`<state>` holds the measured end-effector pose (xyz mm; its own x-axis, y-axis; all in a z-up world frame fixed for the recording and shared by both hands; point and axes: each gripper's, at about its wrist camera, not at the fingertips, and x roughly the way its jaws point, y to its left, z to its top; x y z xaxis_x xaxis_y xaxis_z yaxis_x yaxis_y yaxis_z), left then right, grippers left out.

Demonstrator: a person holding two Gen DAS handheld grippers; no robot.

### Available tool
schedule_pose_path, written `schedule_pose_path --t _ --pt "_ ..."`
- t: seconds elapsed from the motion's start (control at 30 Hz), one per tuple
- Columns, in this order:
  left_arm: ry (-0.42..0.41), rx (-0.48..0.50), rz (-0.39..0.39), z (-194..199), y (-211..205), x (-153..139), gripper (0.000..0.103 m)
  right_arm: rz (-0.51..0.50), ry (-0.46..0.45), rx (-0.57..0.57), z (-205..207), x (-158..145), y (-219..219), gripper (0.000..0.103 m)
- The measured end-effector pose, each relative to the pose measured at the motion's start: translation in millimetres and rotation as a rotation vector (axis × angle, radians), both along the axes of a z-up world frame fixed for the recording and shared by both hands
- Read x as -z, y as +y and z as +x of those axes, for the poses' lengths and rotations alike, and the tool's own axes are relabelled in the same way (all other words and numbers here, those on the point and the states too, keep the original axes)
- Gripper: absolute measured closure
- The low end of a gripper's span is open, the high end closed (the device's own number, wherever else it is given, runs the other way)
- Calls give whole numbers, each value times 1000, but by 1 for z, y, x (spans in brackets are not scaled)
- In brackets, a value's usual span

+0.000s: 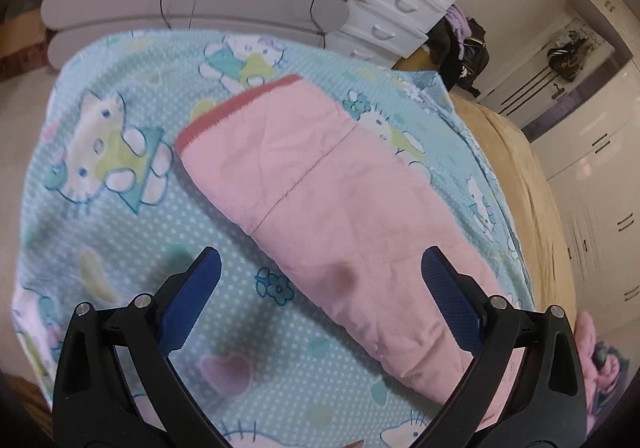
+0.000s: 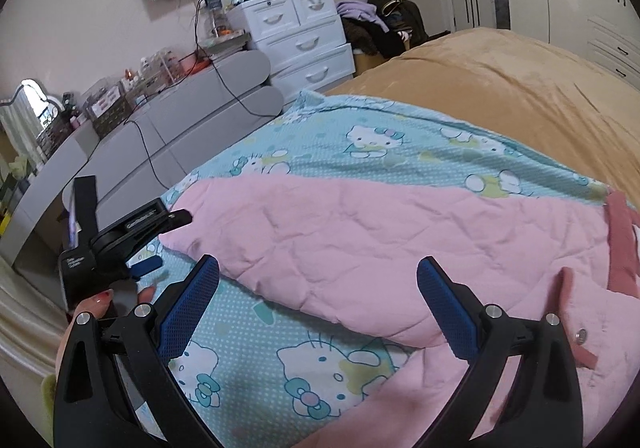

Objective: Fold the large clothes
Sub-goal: 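Move the left tool to the other sleeve cuff and grasp it, then lift the sleeve with the left tool and carry it over the coat front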

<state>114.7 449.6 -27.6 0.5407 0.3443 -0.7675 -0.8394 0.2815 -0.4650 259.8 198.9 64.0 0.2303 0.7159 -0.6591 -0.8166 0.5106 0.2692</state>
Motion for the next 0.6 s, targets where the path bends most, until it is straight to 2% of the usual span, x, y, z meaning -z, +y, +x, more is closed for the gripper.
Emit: schedule_pose_path --t 0.2,0.3,0.33,0.37,0.4,0.43,0.47,0.53,0.6 --pt "-24 -22 -73 12 13 30 9 -8 39 23 7 15 -5 4" --pt "-49 -24 -43 17 17 31 10 -12 48 33 8 20 -14 4" --pt "-60 -15 -22 19 17 29 16 -11 47 35 8 21 -19 4" --pt "-32 -16 15 22 15 25 31 -12 45 40 9 21 -24 4" --pt "-2 -16 47 23 15 22 53 -10 47 47 10 22 -30 4" --pt "5 -15 75 22 14 18 67 -8 50 53 10 23 -35 4" --pt "-20 -8 91 21 13 13 69 -2 55 60 11 23 -42 4" --pt "-42 6 123 19 11 1 85 15 60 76 12 22 -56 4" --pt "-86 25 158 15 7 -15 86 38 69 96 14 19 -70 4"
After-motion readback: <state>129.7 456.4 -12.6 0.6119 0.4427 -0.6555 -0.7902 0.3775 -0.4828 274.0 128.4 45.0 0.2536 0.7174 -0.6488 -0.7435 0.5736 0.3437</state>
